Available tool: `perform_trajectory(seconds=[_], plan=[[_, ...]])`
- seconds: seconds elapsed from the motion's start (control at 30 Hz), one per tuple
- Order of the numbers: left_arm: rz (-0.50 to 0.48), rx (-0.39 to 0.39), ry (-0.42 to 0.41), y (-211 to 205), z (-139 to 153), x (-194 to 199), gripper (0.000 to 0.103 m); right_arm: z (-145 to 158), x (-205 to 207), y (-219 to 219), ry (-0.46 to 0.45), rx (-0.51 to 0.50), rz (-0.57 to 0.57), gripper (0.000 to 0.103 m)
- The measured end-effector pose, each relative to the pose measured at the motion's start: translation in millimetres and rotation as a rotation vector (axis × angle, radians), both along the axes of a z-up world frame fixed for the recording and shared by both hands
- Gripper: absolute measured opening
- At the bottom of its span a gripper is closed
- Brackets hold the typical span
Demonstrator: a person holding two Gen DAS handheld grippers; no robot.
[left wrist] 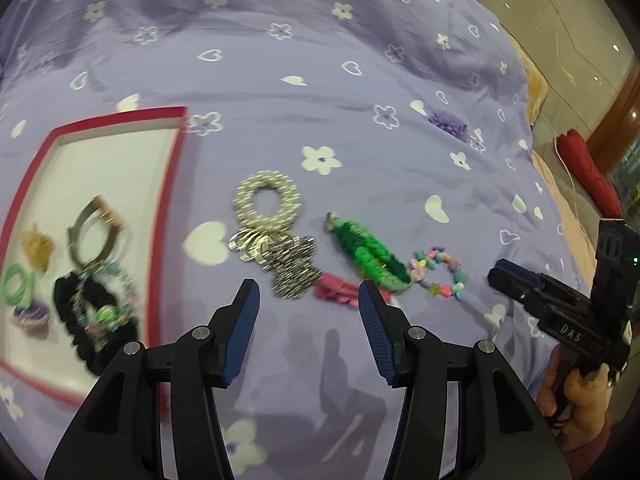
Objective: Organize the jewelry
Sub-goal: 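Grasp the green braided hair tie with the left tool while the right tool grasps the pastel beaded bracelet, then carry both items into the red tray and open both tools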
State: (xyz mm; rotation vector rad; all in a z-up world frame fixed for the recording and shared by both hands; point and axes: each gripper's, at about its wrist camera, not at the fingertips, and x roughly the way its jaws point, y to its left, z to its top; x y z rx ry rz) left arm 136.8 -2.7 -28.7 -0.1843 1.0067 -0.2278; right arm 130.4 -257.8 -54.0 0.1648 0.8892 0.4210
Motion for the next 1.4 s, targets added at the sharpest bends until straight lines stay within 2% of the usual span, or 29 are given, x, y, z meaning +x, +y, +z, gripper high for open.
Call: perform_trajectory(seconds=[0.33,0.4,0.57,0.6,0.7,0.77,0.87,1.0,1.4], plan=[[-0.091,0.039,0.041,-40,-17,44,0.05,-18,19,6,0.042,-0.034,0.049,0.044],[-0.104,0.062,0.052,-46,-23,52,0.048,-21,23,8,0.049,-0.042,0.061,0.044],[-0.137,0.089,0.089,-55,-41,62,0.027,-29,28,20,0.046,-0.106,0.103,0.043],[-0.141,0.089,0.088,-56,-43,62,0.026,-31,30,22,0.044,-0.117,0.107,0.042],[-0.147,0.103,0.069,-57,-41,61,0.018,-35,32,23,0.032,-0.143,0.101,0.029],[-0.149,0.097,0.062,-55,-41,61,0.011,-36,33,23,0.029,-0.148,0.095,0.014],[-0.149,0.067,0.053,-52,-37,58,0.01,-35,33,22,0.024,-0.141,0.093,0.012],[-0.141,0.041,0.02,-47,-24,48,0.01,-28,30,19,0.017,-0.081,0.086,0.012],[-0.042,-0.031,-0.053,-5,10,20,0.009,18,20,32,-0.071,-0.008,0.096,0.012]])
